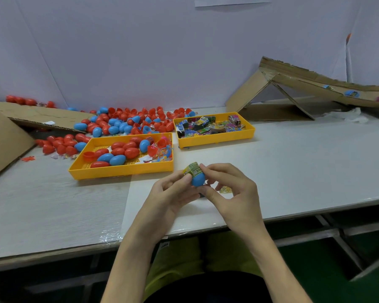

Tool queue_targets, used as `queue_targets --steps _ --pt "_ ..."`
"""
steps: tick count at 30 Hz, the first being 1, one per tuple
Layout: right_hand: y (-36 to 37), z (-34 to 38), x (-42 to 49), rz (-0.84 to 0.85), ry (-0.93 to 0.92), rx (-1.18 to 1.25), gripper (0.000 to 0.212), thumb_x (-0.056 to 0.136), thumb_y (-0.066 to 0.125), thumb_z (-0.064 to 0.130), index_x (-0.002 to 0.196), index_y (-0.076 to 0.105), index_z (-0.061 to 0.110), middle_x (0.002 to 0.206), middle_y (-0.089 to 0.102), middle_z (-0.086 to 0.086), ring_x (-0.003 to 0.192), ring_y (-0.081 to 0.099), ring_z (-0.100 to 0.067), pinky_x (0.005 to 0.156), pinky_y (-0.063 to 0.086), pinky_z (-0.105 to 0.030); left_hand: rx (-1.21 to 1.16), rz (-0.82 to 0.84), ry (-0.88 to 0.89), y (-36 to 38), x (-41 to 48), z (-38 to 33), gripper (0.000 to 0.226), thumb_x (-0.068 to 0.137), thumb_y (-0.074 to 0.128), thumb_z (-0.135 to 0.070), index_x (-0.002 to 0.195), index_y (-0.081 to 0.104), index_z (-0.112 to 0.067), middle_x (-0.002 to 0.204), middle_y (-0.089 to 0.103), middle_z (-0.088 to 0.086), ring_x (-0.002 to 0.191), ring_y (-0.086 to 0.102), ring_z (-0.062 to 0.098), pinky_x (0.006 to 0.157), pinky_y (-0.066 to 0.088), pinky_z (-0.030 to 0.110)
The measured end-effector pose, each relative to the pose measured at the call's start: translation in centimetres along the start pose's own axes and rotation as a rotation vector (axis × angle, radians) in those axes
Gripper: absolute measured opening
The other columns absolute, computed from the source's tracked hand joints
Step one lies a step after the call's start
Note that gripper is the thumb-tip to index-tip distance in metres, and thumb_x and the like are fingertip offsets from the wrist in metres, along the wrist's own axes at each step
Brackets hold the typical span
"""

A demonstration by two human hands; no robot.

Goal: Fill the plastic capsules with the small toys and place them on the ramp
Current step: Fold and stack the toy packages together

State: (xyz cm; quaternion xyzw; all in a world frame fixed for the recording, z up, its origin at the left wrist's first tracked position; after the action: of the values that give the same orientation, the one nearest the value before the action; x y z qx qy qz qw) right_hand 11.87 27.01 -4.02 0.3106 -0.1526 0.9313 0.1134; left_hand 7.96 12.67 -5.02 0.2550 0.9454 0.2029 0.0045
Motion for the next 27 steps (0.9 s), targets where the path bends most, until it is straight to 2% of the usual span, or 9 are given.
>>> queue_targets --steps 5,8,12,17,19,23,27 --pt "0.01 -0.07 -0.08 -0.020 -0.038 -0.001 0.042 0.076 0.081 0.005 0.115 0.074 0.017 0.107 0.068 0.010 0.096 0.063 -0.008 0.074 0.049 -0.011 0.005 -0.021 0.007 -0.12 0.03 0.25 0.033 0.088 0.065 -0.028 0.115 0.074 -0.010 0.117 0.071 0.020 0.112 0.068 0.033 0.090 0.055 0.031" --pt "-0.09 -0.14 -0.17 -0.024 -0.053 -0.012 0.040 0.076 0.081 0.006 0.114 0.074 0.014 0.106 0.069 0.008 0.095 0.063 -0.008 0.075 0.049 -0.010 0.016 0.001 0.012 0.00 0.01 0.14 0.033 0.088 0.072 -0.030 0.116 0.075 -0.012 0.117 0.072 0.018 0.111 0.069 0.030 0.089 0.055 0.028" --pt "-0.12 -0.03 -0.23 -0.024 -0.049 -0.023 0.040 0.077 0.081 0.007 0.114 0.074 0.016 0.106 0.068 0.009 0.095 0.062 -0.007 0.074 0.050 -0.010 0.017 0.037 0.016 0.21 -0.02 0.01 0.050 0.080 0.079 -0.042 0.119 0.073 -0.012 0.119 0.071 0.017 0.112 0.068 0.029 0.090 0.055 0.028" --pt "-0.09 0.14 0.01 -0.014 -0.027 -0.036 0.049 0.079 0.080 0.008 0.122 0.067 0.028 0.111 0.063 0.013 0.091 0.064 -0.012 0.073 0.054 -0.020 0.010 0.052 0.011 -0.02 -0.04 0.18 0.035 0.090 0.063 -0.032 0.120 0.072 -0.015 0.126 0.069 0.015 0.118 0.065 0.031 0.091 0.055 0.031" --pt "-0.06 0.05 0.13 0.011 -0.006 -0.028 0.046 0.081 0.079 0.013 0.123 0.067 0.028 0.114 0.061 0.015 0.097 0.063 -0.011 0.073 0.053 -0.018 0.028 0.060 0.004 -0.06 -0.02 0.24 0.034 0.093 0.058 -0.030 0.122 0.071 -0.018 0.127 0.068 0.014 0.119 0.065 0.032 0.090 0.055 0.031" --pt "0.00 0.19 0.10 0.024 0.000 -0.017 0.039 0.079 0.080 0.024 0.117 0.072 0.027 0.113 0.063 0.015 0.102 0.062 -0.010 0.073 0.049 -0.014 0.061 0.072 -0.001 -0.29 0.05 0.38 0.040 0.095 0.054 -0.025 0.131 0.062 -0.011 0.124 0.068 0.016 0.119 0.064 0.033 0.095 0.055 0.037" --pt "0.09 0.16 -0.02 -0.009 -0.005 -0.035 0.037 0.077 0.081 0.018 0.113 0.074 0.023 0.108 0.066 0.016 0.103 0.061 -0.005 0.074 0.049 -0.011 0.072 0.047 0.006 -0.20 0.10 0.37 0.040 0.094 0.055 -0.028 0.129 0.063 -0.009 0.122 0.068 0.017 0.118 0.064 0.032 0.092 0.055 0.035"
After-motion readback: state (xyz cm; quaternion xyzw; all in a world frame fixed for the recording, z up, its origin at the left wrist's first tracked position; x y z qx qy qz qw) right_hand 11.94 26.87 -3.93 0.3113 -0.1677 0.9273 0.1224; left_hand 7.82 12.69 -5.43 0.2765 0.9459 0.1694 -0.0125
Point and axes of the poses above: each hand's wrist, its own x-axis towards the middle knuckle, its own y-axis out of the palm, z = x × y, the point moved 5 cm from there along x, towards the middle knuckle
